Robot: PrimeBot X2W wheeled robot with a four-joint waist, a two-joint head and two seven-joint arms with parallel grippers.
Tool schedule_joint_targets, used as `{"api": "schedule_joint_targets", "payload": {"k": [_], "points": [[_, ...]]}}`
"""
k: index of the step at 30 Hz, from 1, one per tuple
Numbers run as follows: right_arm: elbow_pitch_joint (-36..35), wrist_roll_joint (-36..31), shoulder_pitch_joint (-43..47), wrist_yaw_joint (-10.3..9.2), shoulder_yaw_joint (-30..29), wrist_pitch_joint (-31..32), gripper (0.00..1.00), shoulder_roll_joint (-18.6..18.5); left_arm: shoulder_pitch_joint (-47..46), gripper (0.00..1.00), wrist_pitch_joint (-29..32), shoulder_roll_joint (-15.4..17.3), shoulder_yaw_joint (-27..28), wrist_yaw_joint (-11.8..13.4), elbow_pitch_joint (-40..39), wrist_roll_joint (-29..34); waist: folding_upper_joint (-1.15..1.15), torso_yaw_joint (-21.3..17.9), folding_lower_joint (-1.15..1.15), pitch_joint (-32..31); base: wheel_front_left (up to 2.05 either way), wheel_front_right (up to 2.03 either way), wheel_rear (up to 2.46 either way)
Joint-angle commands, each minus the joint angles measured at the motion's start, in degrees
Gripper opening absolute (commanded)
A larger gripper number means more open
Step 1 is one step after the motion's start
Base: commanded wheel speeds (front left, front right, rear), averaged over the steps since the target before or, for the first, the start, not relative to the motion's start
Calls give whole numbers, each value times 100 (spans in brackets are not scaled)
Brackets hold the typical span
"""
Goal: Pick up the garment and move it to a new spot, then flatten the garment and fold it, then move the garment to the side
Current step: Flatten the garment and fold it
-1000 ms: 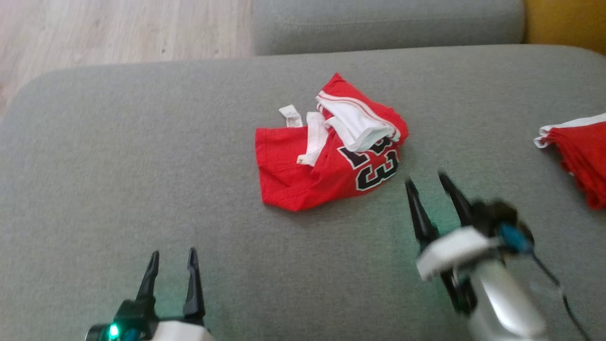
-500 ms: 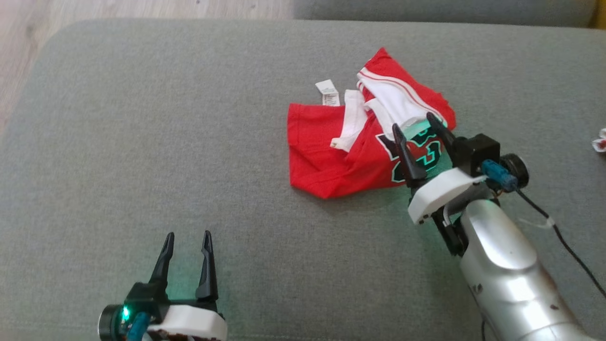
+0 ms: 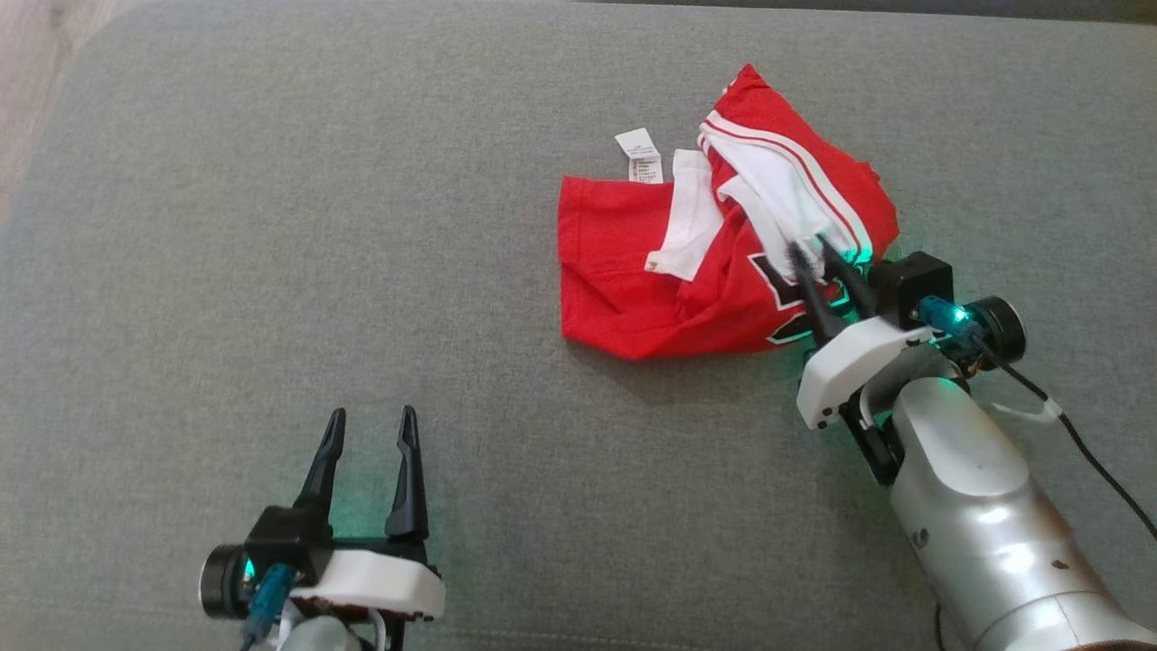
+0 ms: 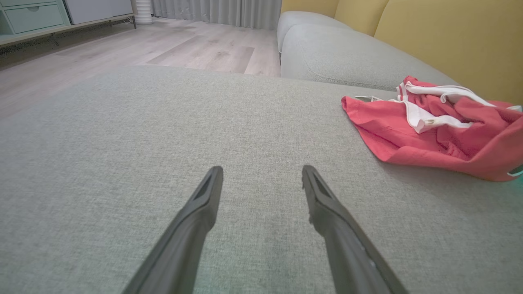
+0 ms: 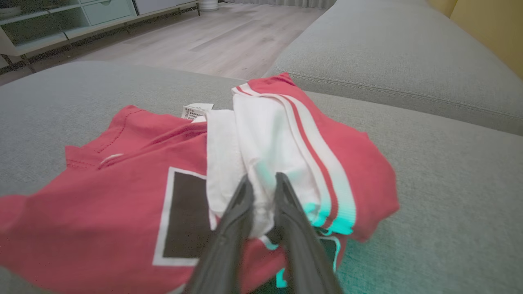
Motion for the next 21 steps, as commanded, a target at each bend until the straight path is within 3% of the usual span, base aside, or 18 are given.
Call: {"api": "schedule_joint_targets", "payload": {"k": [1, 12, 16, 21], "points": [[-86, 64, -237, 13, 94, -36, 0, 49, -168, 100, -55, 8, 143, 9, -154, -54, 0, -18, 0, 3, 0, 0, 0], [-1352, 478, -454, 13, 46, -36, 0, 49, -95, 100, -55, 8, 168, -25, -173, -89, 0, -59, 0, -178, 0, 0, 0], [-1859, 946, -684, 13, 327, -36, 0, 49, -73, 100, -55, 8, 82, -50, -140, -118, 0, 33, 0, -317, 0, 0, 0], [-2230, 1771, -1113, 13, 1112, -36, 0, 49, 26, 100, -55, 8, -49, -109, -81, -172, 0, 263, 0, -475, 0, 0, 0]]}}
